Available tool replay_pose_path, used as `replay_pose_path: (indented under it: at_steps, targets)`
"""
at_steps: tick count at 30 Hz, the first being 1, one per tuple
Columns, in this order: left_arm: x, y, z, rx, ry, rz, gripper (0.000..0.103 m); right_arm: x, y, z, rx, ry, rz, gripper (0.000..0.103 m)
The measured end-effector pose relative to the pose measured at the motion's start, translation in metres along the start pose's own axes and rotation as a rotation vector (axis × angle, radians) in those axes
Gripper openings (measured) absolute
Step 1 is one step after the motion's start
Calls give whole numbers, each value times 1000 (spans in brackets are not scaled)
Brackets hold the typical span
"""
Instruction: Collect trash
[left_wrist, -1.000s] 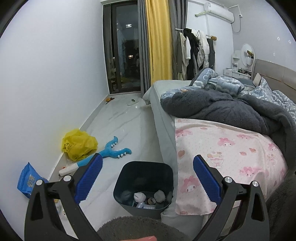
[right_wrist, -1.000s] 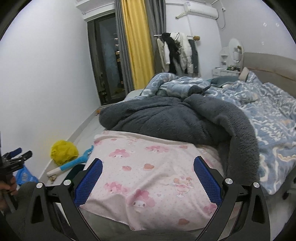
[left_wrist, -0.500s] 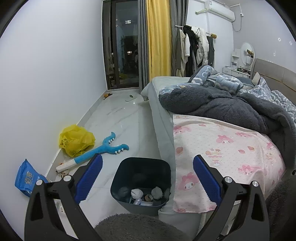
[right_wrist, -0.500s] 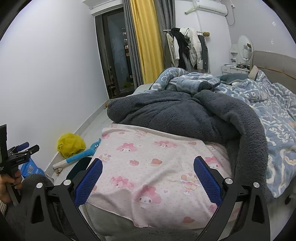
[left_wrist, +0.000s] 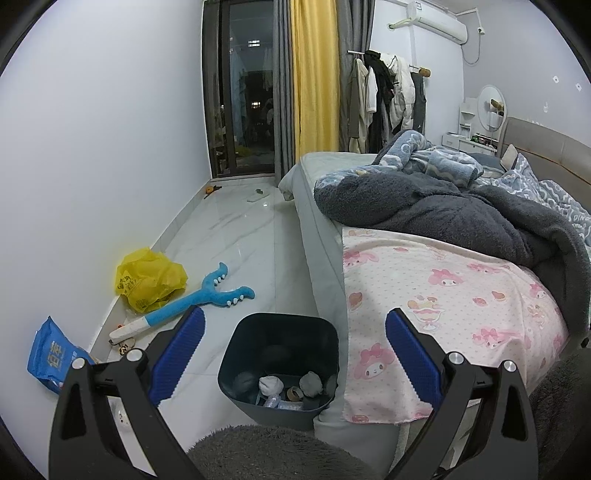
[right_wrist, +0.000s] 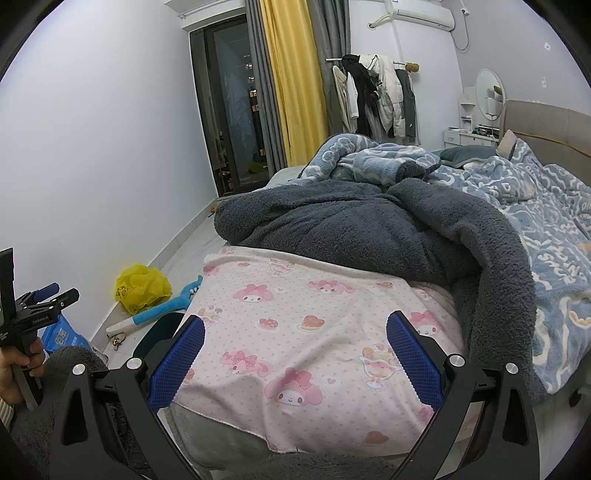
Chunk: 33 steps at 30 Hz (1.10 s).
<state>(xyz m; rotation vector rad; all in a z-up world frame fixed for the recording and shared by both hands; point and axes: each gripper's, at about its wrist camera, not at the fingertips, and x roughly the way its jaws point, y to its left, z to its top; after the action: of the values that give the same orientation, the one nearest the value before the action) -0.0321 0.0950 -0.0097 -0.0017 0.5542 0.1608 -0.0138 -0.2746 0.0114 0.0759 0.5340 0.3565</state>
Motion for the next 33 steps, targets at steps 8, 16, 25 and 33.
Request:
replay_pose_path:
  at_steps: [8, 16, 25, 33]
  targets:
    - [0, 1, 0, -1, 2, 0, 100, 0, 0, 0, 0, 0, 0, 100]
    - [-1, 1, 0, -1, 2, 0, 100, 0, 0, 1, 0, 0, 0, 100]
    - [0, 1, 0, 0, 3, -1, 100, 0, 0, 1, 0, 0, 0, 100]
    - [0, 0, -2, -9, 8, 0, 100, 0, 0, 1, 0, 1, 0, 100]
